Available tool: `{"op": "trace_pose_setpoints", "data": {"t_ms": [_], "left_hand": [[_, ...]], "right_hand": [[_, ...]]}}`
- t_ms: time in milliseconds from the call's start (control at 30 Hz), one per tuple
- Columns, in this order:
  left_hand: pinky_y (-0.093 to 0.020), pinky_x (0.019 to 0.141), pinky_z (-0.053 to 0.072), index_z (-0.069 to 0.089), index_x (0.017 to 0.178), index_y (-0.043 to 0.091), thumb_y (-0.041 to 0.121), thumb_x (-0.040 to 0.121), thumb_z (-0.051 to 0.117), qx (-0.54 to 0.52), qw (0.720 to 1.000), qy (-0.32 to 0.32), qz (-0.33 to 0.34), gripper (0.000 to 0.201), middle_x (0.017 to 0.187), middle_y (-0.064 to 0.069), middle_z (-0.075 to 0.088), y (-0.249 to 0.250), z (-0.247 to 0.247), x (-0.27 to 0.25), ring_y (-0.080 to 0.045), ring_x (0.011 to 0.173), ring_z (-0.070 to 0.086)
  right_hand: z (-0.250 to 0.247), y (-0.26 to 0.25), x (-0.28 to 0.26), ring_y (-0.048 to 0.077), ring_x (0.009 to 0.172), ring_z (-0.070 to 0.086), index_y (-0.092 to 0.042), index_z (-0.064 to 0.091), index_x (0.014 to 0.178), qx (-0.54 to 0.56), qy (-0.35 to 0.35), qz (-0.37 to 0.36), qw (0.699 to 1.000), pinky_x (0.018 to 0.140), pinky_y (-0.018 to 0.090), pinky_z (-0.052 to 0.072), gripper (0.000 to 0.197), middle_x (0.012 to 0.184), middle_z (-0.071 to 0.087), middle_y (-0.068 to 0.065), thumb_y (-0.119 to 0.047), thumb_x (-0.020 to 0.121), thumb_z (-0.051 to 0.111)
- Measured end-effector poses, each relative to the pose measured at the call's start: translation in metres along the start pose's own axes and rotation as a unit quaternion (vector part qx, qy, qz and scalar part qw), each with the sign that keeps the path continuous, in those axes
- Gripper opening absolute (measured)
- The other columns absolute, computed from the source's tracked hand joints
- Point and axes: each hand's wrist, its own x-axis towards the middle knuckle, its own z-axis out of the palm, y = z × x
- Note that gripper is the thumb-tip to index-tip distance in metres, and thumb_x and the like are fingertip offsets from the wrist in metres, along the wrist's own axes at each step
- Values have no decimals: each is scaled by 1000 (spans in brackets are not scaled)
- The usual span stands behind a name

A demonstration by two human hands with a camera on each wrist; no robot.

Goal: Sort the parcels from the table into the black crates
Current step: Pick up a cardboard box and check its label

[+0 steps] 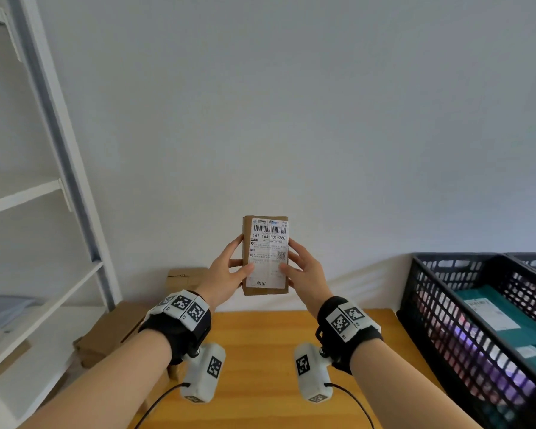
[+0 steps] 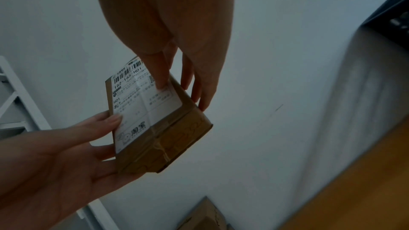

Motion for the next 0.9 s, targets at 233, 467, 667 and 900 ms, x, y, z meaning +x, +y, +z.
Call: {"op": "trace_pose_setpoints", "data": {"t_ms": [233,467,667,900], "left_hand": [[-27,75,57,30,141,41,11,92,58,-21,995,-100,-17,64,128,-7,55,-16,45,-10,-22,113,58],[-30,73,59,29,143,38,5,92,56,-56,972,-221,-50,66,111,-7,63,-27,128,-35,-14,95,64],[-42,83,57,23,146,39,6,88,63,-53,944,-323,-42,77,123,-8,60,-23,208,-66,-21,105,63],[-46,85,56,18,148,35,7,85,66,-36,914,-403,-19,84,133,-9,54,2,299,-113,-23,112,59]], "right_hand": [[-31,17,-53,17,117,57,-30,38,141,-15,61,65,996,80,30,58,60,131,56,0,3,92,51],[-83,28,-126,9,97,61,-46,24,143,-85,149,167,971,59,25,55,67,126,57,-5,-13,93,56],[-138,36,-191,15,97,64,-45,30,142,-54,257,186,947,70,35,59,69,114,62,-3,-5,92,55],[-212,37,-267,18,99,64,-39,36,139,-22,338,176,924,72,32,59,65,110,64,0,2,92,53]]}}
